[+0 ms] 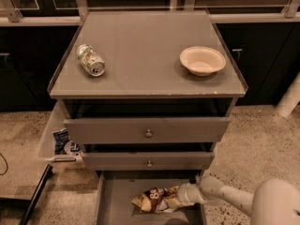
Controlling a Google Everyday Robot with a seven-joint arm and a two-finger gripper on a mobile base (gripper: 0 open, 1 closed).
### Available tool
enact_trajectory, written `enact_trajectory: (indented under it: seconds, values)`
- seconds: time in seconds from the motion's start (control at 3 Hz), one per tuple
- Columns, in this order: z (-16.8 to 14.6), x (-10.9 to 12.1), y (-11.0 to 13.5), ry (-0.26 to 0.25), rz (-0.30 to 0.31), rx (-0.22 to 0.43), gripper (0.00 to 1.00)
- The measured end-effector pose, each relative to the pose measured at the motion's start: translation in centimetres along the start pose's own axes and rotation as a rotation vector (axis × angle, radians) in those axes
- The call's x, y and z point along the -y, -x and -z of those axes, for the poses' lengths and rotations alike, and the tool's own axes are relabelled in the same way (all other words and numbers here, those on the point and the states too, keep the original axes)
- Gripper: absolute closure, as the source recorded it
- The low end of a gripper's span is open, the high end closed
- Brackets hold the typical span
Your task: Place brown chip bag into bottom drawer
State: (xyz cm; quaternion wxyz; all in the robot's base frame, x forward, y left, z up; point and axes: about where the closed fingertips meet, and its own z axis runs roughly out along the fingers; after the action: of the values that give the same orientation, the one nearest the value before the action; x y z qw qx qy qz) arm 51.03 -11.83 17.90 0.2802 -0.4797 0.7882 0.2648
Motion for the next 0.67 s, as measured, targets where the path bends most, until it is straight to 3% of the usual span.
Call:
enact_trajectory:
  seconds: [0.33, 0.67]
  values:
    - [-0.65, -0.02, -0.15, -0.009, 0.003, 0.005, 1.0]
    - [-0.66, -0.02, -0.15, -0.009, 0.003, 0.005, 0.81]
